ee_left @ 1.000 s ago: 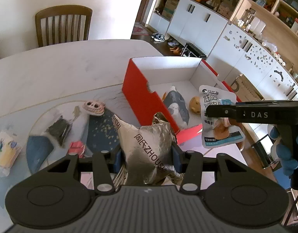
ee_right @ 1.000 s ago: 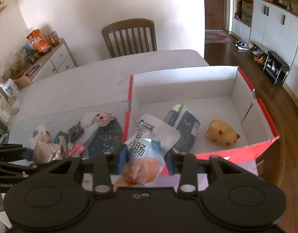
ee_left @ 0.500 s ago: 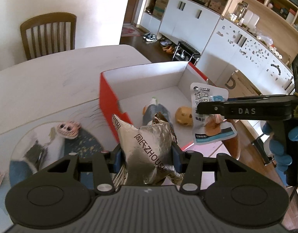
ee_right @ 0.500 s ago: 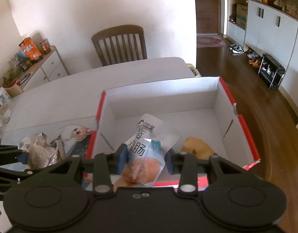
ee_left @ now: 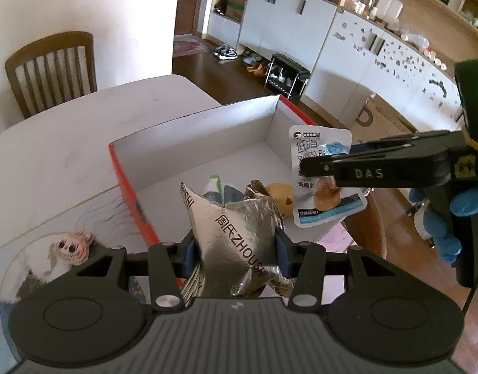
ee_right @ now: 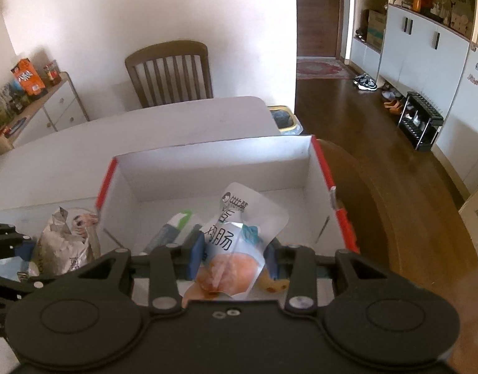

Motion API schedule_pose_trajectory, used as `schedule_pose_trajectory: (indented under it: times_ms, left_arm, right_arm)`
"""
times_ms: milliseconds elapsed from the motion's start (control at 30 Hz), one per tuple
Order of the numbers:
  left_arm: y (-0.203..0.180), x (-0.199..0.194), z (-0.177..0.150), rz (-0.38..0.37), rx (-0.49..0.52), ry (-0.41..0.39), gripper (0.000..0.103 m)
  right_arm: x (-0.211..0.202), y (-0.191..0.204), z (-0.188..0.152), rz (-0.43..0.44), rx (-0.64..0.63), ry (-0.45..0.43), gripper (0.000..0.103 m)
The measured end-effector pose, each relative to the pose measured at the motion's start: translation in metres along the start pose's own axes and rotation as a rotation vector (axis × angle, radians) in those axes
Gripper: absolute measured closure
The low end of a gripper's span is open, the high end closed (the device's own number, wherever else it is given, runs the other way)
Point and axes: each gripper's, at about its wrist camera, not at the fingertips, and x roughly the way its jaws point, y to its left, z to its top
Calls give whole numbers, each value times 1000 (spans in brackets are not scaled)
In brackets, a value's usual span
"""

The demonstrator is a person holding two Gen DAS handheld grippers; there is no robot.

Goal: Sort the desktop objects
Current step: 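Lift the foil bag with left tool while right tool carries the sausage packet toward the red box, then lower and release the foil bag with left tool while right tool releases the sausage packet in the box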

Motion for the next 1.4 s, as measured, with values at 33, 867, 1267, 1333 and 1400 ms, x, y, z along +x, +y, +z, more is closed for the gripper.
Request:
schedule_pose_trajectory:
  times_ms: [33, 867, 1267, 1333, 1400]
  left_arm:
    - [-2, 4, 1, 2, 5, 3, 56]
    - [-16, 86, 19, 17, 82, 141, 56]
    - [-5, 107, 16, 41, 66, 211, 55]
    - [-3, 108, 16, 39, 68, 214, 55]
    - [-4, 109, 16, 38, 68, 218, 55]
  right_arm:
    - [3, -2, 1, -6, -2, 3, 64]
    - [94, 0, 9, -35, -202, 148, 63]
    - [113, 0, 11, -24, -216, 186, 64]
    - [113, -1, 11, -20, -211, 190, 64]
    - [113, -2, 11, -16, -212, 193, 64]
